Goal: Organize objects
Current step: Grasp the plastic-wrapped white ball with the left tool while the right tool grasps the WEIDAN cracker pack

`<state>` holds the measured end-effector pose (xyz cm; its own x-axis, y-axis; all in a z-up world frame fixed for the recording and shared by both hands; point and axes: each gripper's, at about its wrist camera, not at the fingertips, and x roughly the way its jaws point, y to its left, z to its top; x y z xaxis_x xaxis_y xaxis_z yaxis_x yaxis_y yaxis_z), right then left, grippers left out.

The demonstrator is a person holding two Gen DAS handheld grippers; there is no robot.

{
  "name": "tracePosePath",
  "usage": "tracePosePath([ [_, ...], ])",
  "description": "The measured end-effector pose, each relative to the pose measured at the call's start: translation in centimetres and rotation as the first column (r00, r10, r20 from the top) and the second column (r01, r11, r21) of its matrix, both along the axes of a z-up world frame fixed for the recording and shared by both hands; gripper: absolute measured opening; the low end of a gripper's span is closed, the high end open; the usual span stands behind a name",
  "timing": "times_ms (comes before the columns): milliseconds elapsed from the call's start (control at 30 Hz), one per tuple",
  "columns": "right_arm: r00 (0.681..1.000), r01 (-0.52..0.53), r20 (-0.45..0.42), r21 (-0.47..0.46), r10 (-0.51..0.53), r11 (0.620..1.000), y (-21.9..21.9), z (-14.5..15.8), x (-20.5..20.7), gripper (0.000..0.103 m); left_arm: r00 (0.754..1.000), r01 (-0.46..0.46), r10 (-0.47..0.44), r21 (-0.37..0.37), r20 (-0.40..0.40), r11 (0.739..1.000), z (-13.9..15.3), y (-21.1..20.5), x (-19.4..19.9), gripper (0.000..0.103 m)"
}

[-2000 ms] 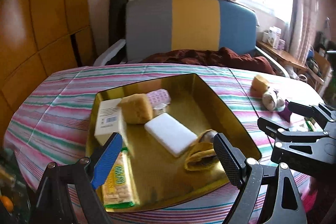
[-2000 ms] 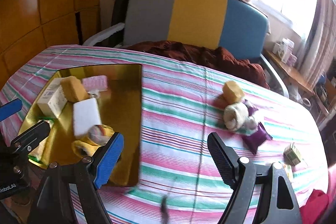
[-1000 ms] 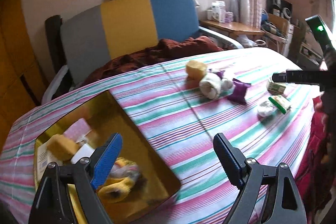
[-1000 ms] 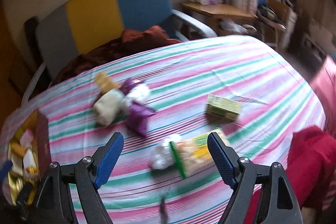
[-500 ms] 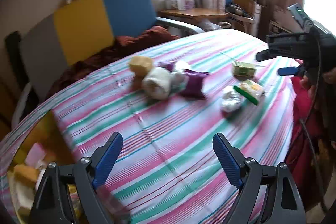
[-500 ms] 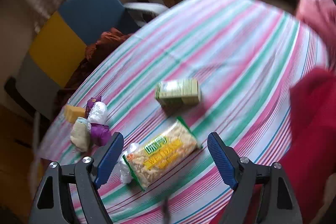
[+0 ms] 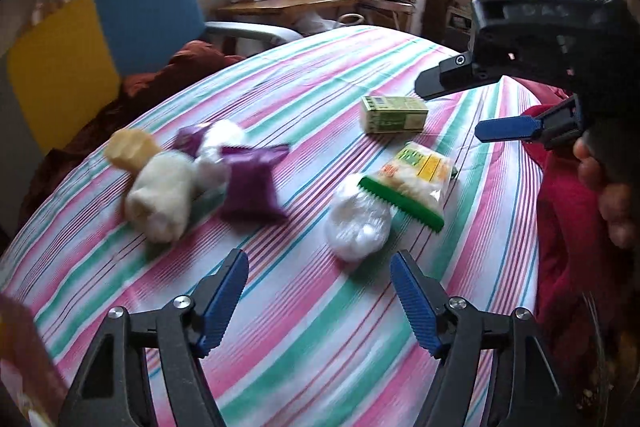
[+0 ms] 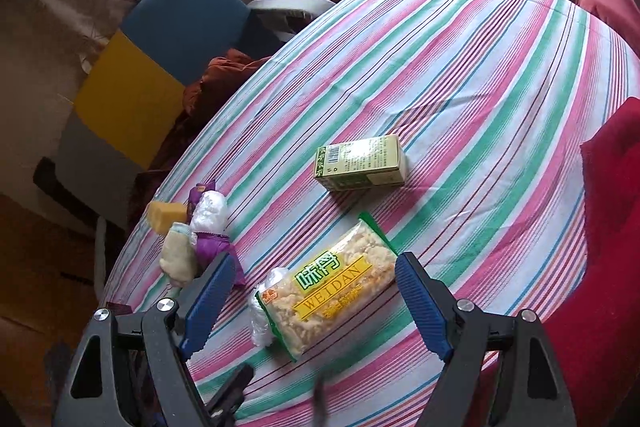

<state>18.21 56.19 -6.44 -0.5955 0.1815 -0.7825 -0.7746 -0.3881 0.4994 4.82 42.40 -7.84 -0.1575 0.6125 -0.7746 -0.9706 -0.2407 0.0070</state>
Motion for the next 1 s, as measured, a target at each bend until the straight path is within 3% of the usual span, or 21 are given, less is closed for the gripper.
tracePosePath([
  [300,0.999,-0.039,0.002,-0.045,0.039,0.998,0.3,-0.8,-0.8,0.084,0.996,0.077,-0.077,-0.021,0.036,0.997,-1.7,5.1,-0.2,0.073],
  [400,0.999,-0.032,0.010,-0.062,0.033,0.998,0.4,-1.0,-0.7,0.084,0.995,0.078,-0.076,-0.028,0.066,0.997,-2.4,6.2,-0.6,0.058],
  [433,0.999,-0.030,0.013,-0.067,0.031,0.997,0.5,-1.1,-0.7,0.084,0.994,0.076,-0.073,-0.037,0.077,0.996,-2.8,6.4,-0.7,0.042],
  [467,0.999,-0.027,0.019,-0.073,0.029,0.997,0.6,-1.2,-0.7,0.084,0.994,0.071,-0.068,-0.044,0.084,0.996,-3.1,6.4,-0.8,0.040],
  [633,0.996,-0.019,0.081,-0.106,0.027,0.994,0.9,-1.9,-1.1,0.084,0.995,0.042,-0.040,-0.028,0.092,0.999,-3.6,3.9,-0.8,0.037],
  [1000,0.966,0.026,0.258,-0.143,0.012,0.989,1.5,-3.8,-3.1,0.084,0.983,-0.147,0.141,0.041,0.119,0.988,-3.7,-5.6,0.4,0.038],
])
